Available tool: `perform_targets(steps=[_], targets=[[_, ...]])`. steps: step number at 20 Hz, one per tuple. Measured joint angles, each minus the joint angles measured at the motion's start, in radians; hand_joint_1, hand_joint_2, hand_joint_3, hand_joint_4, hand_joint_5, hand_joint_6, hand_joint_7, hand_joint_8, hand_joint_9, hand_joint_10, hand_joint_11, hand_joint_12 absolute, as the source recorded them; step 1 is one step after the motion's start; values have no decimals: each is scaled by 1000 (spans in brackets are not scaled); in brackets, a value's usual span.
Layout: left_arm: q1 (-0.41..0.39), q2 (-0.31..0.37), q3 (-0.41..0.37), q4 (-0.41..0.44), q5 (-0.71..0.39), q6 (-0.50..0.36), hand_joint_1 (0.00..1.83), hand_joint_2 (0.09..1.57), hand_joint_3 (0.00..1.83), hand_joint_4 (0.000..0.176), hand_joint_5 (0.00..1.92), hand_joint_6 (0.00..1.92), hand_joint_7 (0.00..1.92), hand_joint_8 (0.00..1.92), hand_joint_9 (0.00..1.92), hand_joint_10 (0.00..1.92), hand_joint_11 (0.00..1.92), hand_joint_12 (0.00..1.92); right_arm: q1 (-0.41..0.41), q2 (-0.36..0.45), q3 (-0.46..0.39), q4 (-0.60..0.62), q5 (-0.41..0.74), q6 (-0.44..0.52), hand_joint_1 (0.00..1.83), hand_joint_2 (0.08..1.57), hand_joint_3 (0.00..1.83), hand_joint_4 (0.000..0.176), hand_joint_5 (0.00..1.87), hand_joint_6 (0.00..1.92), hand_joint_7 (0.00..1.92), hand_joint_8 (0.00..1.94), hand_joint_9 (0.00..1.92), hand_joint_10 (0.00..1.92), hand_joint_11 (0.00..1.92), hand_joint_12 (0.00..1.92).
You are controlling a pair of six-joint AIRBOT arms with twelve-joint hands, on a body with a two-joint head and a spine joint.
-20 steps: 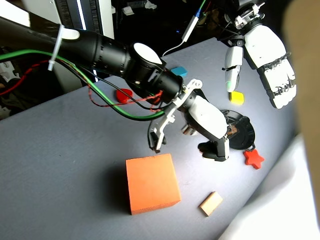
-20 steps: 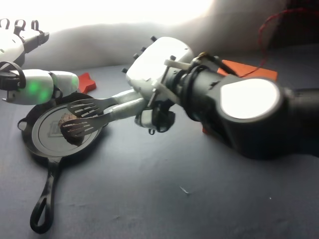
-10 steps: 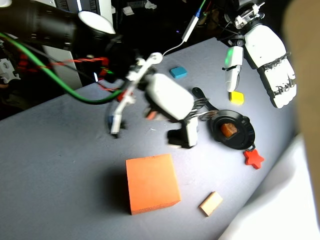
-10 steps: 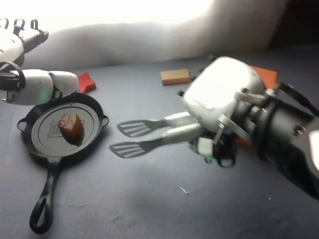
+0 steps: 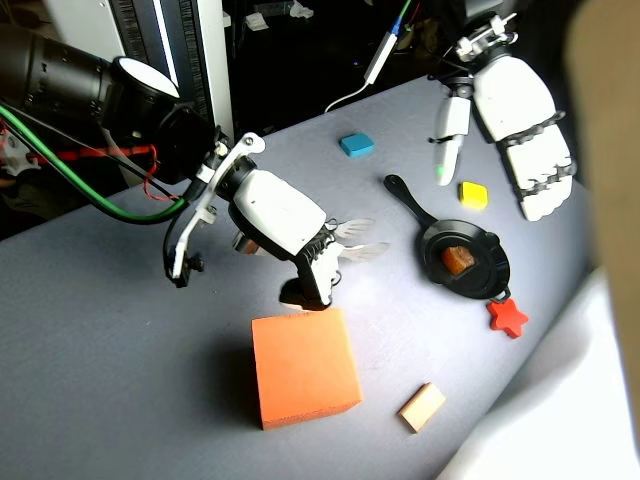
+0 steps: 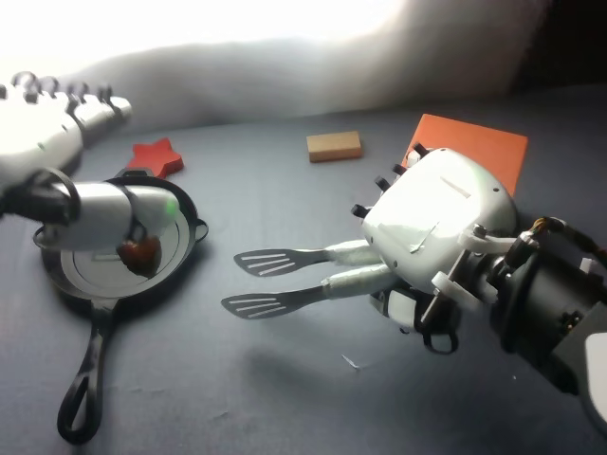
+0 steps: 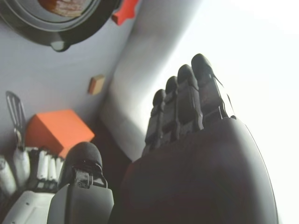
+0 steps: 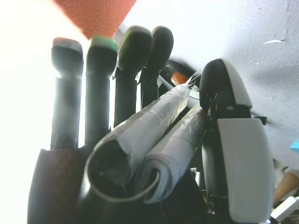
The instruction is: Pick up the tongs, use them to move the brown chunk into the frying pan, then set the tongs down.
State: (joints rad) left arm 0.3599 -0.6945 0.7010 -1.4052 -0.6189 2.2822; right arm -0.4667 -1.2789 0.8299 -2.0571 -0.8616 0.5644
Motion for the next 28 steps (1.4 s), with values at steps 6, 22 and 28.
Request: perform_targets(steps=[6, 22, 28], targets=[[58, -42, 3, 69, -3, -91, 0, 1224, 1, 0, 49, 0, 98, 0, 101, 1, 0, 345, -40, -31, 23, -47, 16, -5, 463, 1248, 0, 0, 602, 701, 715, 842, 580, 1330, 337, 1881], [180, -62, -40, 269, -44, -338, 0, 1230, 3, 0, 71, 1, 108, 0, 106, 1, 0, 368, -50, -1, 14, -40, 69, -13, 246, 1058, 0, 0, 245, 51, 376, 8, 203, 406, 0, 1102], [163, -62, -41, 277, -48, -336, 0, 1223, 0, 0, 67, 1, 95, 0, 98, 2, 0, 375, -28, 31, -54, -19, 76, -34, 174, 1060, 0, 0, 325, 85, 478, 24, 264, 504, 0, 1279]])
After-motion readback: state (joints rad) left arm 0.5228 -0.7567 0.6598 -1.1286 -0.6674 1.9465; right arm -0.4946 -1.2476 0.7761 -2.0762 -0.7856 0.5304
